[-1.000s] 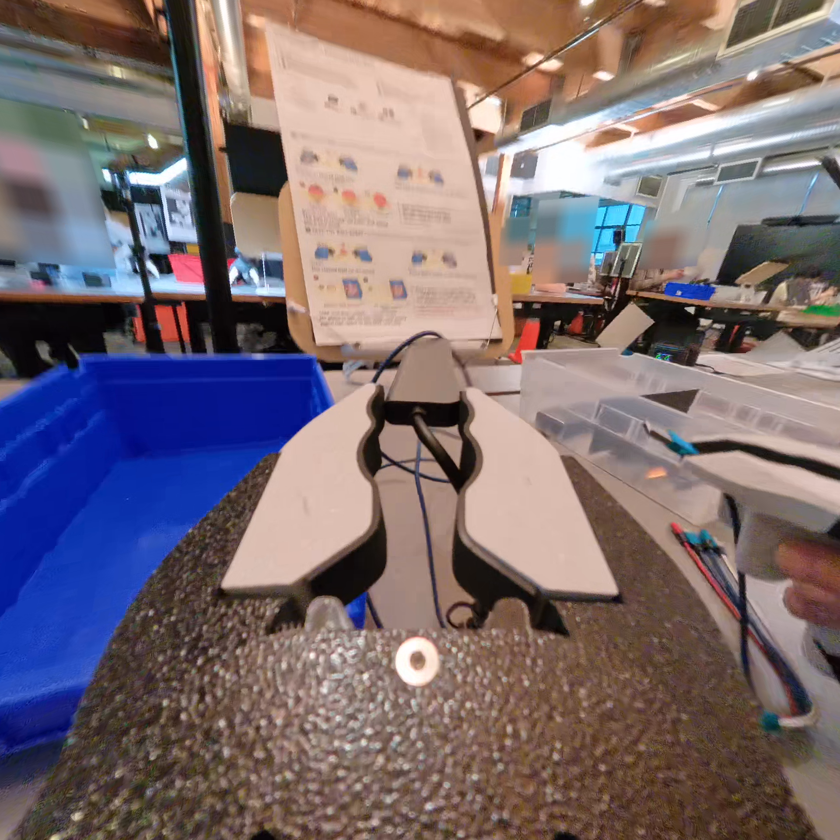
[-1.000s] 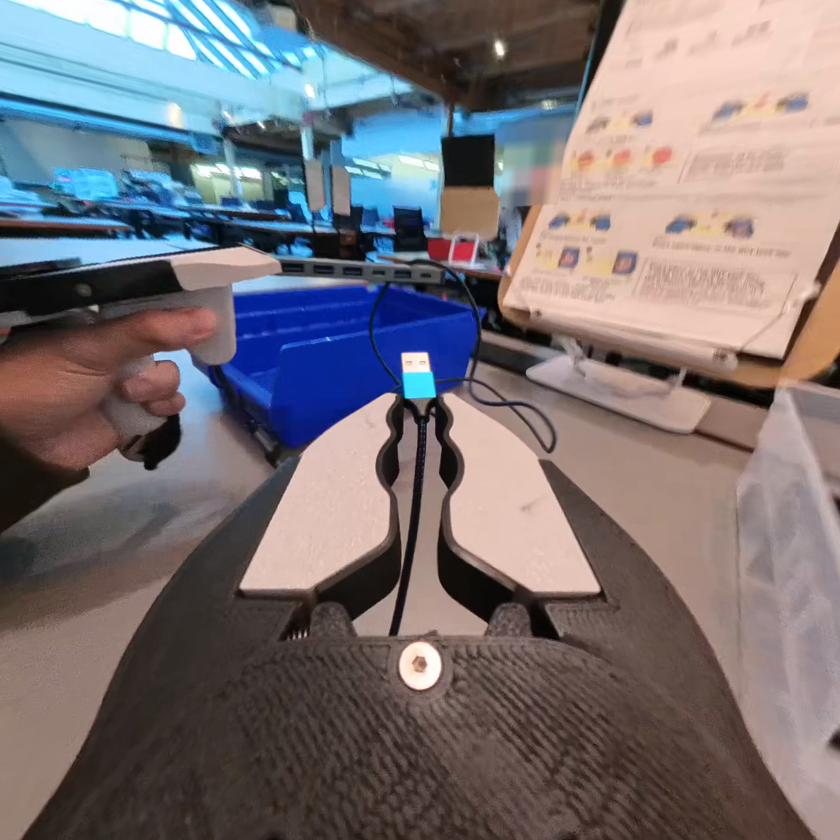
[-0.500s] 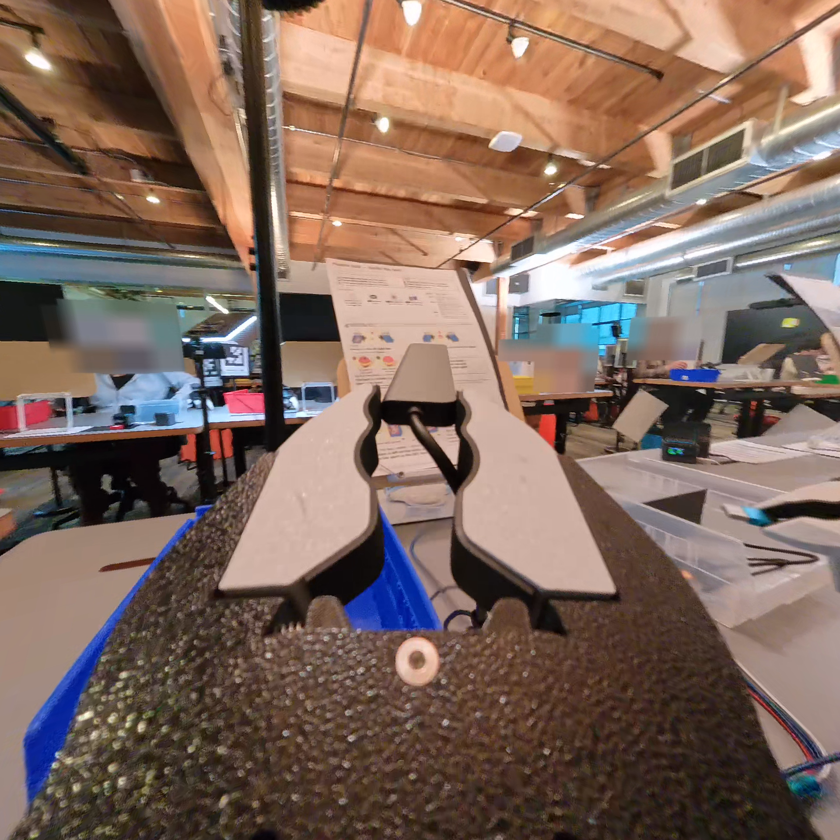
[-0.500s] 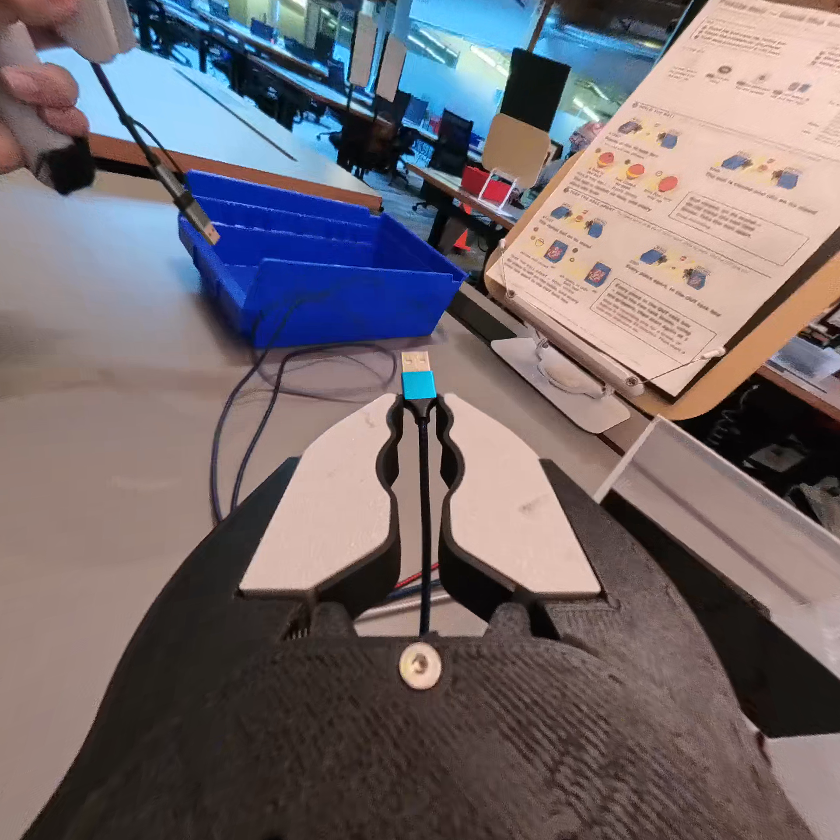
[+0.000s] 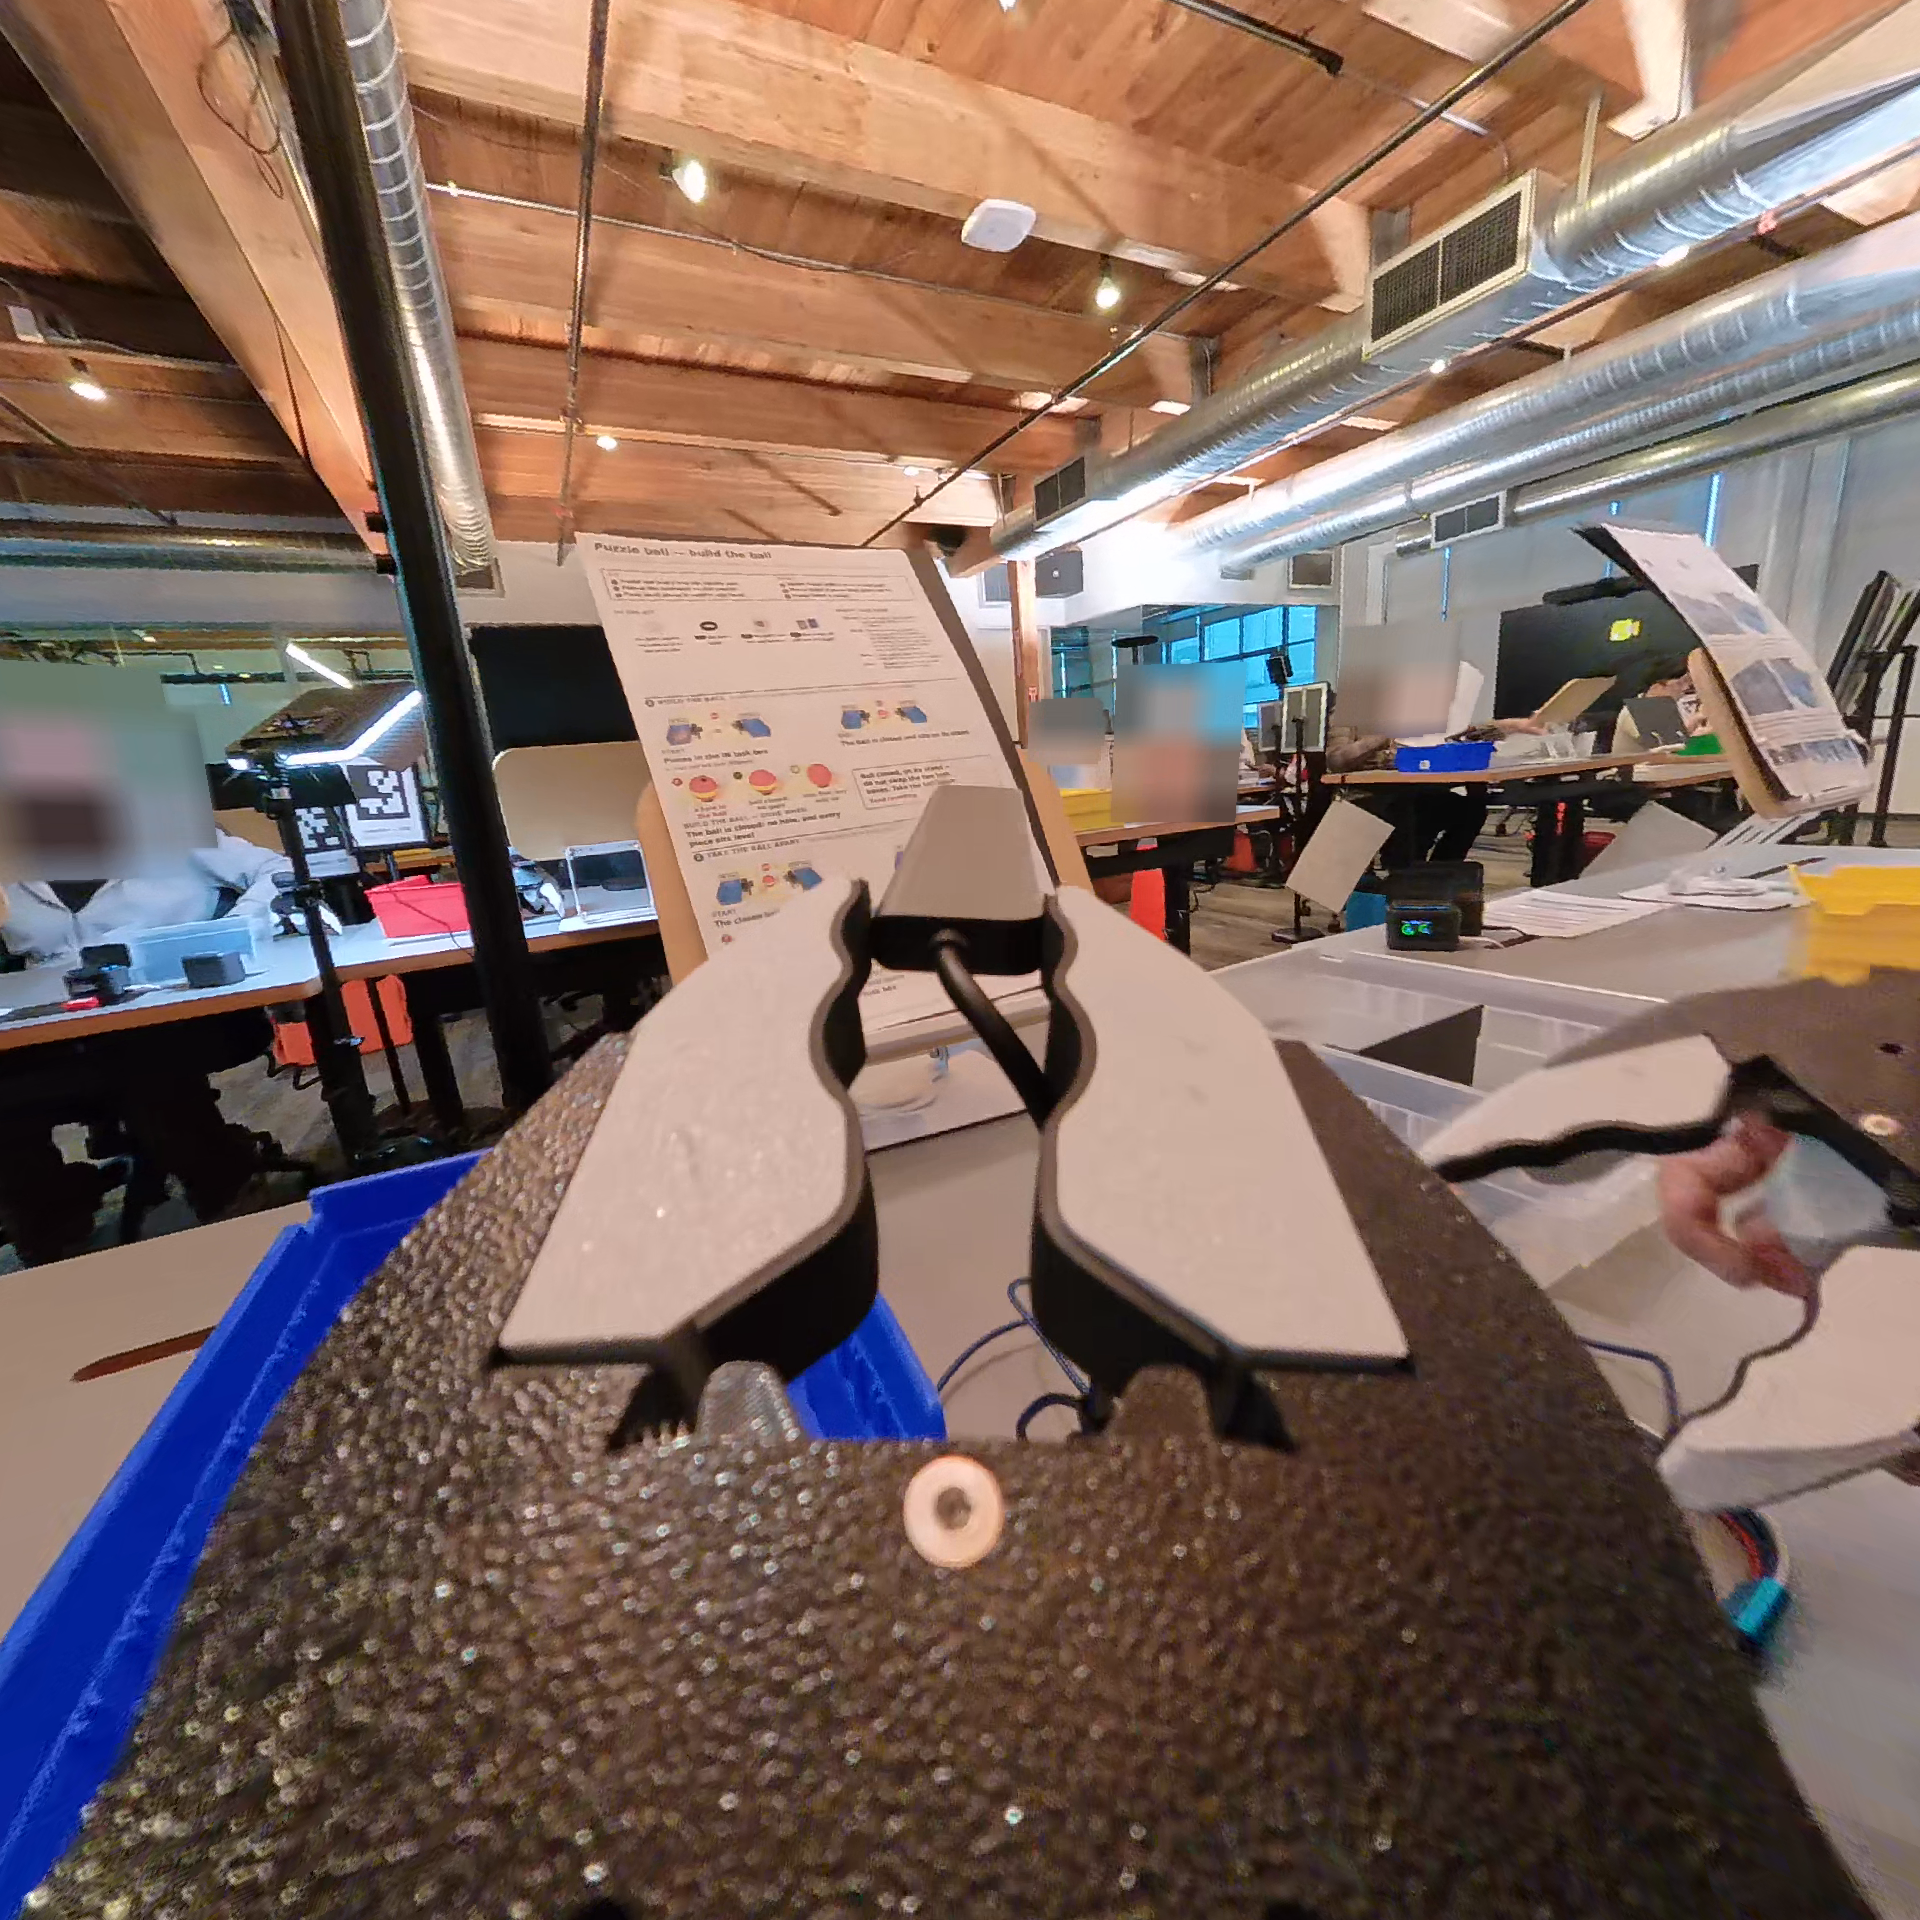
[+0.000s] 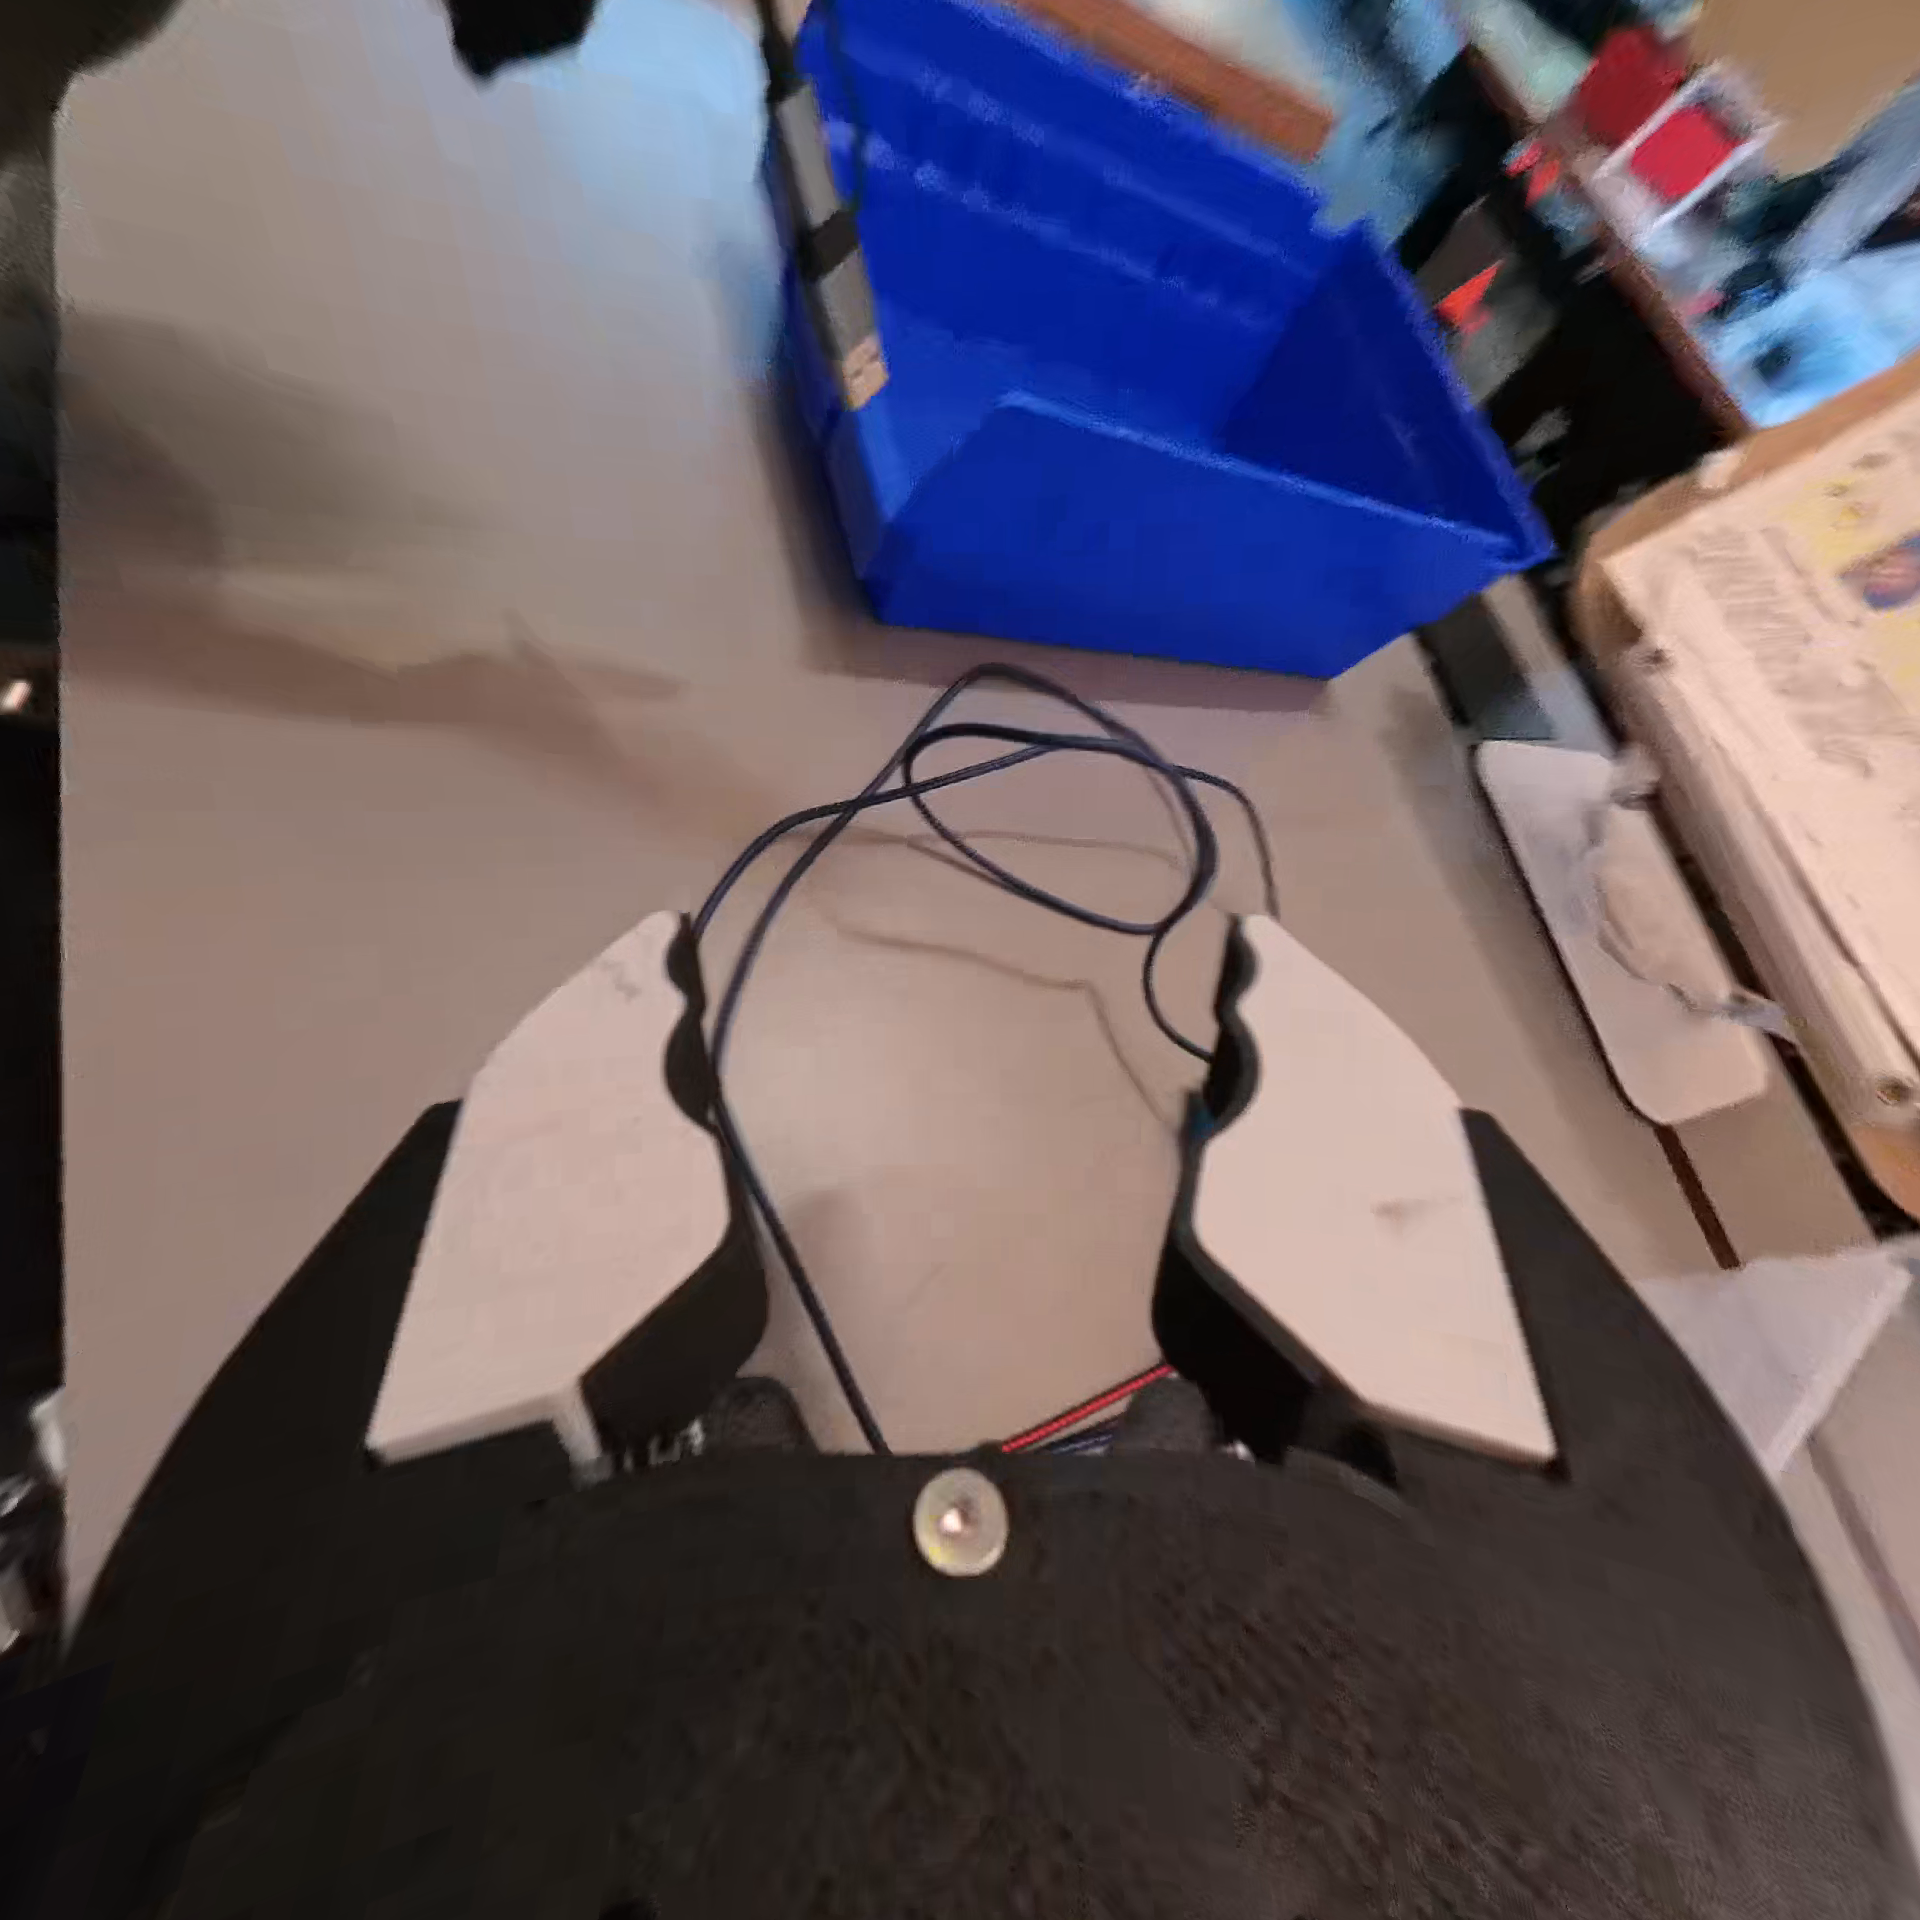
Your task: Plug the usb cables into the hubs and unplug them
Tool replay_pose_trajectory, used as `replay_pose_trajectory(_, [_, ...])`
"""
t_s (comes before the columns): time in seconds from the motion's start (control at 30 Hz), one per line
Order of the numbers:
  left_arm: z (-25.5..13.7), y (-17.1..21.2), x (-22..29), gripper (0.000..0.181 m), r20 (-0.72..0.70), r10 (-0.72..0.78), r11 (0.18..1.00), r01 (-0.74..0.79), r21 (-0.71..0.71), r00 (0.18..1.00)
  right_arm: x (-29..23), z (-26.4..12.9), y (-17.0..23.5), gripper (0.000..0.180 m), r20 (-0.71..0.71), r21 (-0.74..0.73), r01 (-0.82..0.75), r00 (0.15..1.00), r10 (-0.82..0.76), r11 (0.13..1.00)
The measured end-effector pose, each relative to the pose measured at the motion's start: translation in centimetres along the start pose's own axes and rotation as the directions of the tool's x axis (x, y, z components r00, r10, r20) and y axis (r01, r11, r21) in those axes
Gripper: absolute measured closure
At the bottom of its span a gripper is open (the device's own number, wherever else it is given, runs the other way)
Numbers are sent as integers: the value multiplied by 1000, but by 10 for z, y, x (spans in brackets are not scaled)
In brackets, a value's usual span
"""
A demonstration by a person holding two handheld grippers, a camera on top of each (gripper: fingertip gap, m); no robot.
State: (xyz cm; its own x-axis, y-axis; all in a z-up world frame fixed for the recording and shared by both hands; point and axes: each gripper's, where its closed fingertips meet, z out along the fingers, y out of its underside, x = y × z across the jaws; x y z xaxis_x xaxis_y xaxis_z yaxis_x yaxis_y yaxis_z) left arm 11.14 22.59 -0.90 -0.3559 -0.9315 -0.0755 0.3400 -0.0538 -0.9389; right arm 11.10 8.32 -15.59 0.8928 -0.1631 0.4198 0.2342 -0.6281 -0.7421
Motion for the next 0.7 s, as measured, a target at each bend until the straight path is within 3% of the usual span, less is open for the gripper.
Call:
replay_pose_trajectory(0.03, [0,1,-1,151,-4,-4,1000,4,-4,1000,-5,7,-1,76,60,-48,25,998,-23,999])
replay_pose_trajectory(0.13, [-1,-1,-3,151,1,0,1000,0,0,1000,-24,25,15,76,236,-194,163,965,-115,967])
replay_pose_trajectory(0.23, [-3,0,-7,151,1,-10,1000,10,-7,1000,-21,22,72,78,281,-441,234,953,-115,867])
replay_pose_trajectory(0.33, [-5,1,-13,151,0,-19,1000,19,-11,1000,-37,3,95,79,333,-431,153,943,-1,890])
replay_pose_trajectory(0.5, [-2,9,-15,151,-15,-50,999,50,-22,999,-48,-13,120,85,412,-414,169,911,18,895])
replay_pose_trajectory(0.7, [0,13,-11,151,-35,-56,998,55,-37,998,-46,-6,123,114,466,-495,89,867,177,864])
